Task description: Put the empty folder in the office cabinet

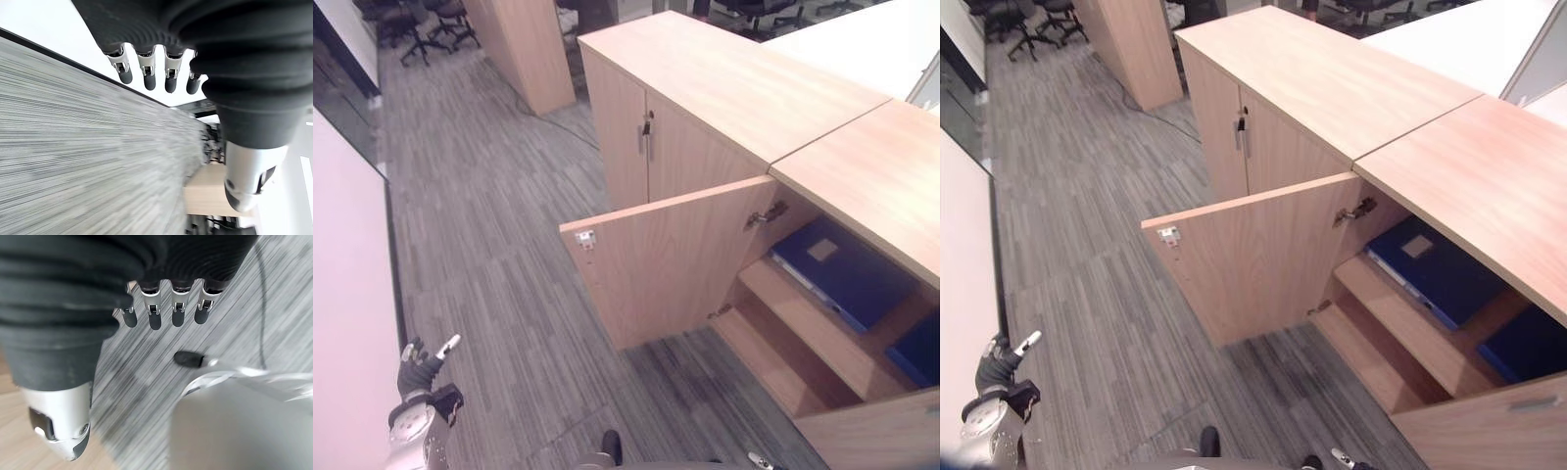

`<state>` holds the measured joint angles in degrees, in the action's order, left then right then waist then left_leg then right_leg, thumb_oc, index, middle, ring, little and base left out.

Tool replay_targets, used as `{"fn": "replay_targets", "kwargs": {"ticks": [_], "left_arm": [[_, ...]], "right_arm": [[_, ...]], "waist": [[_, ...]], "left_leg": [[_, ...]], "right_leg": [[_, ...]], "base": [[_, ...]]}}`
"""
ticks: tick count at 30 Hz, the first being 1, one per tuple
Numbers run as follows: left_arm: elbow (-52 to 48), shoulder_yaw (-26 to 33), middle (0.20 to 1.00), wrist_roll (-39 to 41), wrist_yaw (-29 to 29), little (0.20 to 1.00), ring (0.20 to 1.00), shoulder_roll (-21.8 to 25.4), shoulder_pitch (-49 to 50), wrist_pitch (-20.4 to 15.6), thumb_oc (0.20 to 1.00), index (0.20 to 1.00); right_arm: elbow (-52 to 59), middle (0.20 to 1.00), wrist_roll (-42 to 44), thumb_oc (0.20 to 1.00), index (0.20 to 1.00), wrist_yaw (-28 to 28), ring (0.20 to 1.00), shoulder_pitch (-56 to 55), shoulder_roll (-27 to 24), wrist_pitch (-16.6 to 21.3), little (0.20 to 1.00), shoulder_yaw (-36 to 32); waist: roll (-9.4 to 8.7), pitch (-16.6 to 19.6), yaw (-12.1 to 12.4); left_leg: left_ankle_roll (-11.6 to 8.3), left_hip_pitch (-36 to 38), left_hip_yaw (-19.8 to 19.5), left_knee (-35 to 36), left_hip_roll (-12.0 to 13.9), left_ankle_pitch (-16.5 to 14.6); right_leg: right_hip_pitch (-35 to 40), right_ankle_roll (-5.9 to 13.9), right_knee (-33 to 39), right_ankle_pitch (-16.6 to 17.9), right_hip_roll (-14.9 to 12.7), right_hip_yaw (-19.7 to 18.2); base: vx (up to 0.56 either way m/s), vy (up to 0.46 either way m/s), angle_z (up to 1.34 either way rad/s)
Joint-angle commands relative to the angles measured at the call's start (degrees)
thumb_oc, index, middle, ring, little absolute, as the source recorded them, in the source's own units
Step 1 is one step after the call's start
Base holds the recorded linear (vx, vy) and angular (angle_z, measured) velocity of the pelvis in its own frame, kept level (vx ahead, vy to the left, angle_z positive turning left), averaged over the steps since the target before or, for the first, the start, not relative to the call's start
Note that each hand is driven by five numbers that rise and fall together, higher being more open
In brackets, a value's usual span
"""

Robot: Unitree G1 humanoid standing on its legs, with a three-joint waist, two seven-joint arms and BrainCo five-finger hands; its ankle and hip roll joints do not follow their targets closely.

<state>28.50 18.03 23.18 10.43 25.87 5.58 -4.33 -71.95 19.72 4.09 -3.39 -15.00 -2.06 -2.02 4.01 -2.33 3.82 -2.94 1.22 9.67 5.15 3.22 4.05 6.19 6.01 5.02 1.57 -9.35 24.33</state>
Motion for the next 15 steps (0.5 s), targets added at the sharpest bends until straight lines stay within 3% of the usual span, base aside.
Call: {"fn": "replay_targets", "kwargs": {"ticks": [1,9,15], "left_arm": [[2.54,0.88,1.000,-3.85,0.67,1.000,1.000,7.58,-2.58,-2.07,1.000,1.000],[4.41,-3.76,1.000,-4.50,-2.33,1.000,1.000,13.32,-8.38,-1.62,1.000,1.000],[7.35,-12.09,1.000,-4.42,-6.37,1.000,1.000,16.11,-16.37,-1.41,1.000,1.000]], "right_arm": [[-1.61,1.000,1.87,1.000,1.000,0.23,1.000,1.63,0.52,-0.74,1.000,2.03],[-1.21,1.000,2.43,1.000,1.000,0.75,1.000,1.28,-0.20,-0.72,1.000,2.57],[-2.25,1.000,2.84,1.000,1.000,1.27,1.000,2.27,-1.70,-0.67,1.000,2.67]], "waist": [[-2.99,0.73,0.22],[-3.66,1.40,-0.98],[-4.04,1.88,-2.21]], "left_leg": [[-2.12,-2.33,-1.87,-0.15,1.50,-2.65],[-1.02,-0.04,-0.76,-0.15,0.12,-4.08],[-0.56,0.91,-0.04,-0.15,-0.40,-4.81]], "right_leg": [[-0.42,3.29,-0.02,-1.76,-2.61,-1.83],[0.54,4.34,-0.02,-0.95,-3.83,-3.13],[0.75,5.11,-0.02,-0.47,-4.41,-3.61]], "base": [[0.03,0.072,-0.14],[0.03,0.043,-0.15],[0.01,0.008,-0.03]]}}
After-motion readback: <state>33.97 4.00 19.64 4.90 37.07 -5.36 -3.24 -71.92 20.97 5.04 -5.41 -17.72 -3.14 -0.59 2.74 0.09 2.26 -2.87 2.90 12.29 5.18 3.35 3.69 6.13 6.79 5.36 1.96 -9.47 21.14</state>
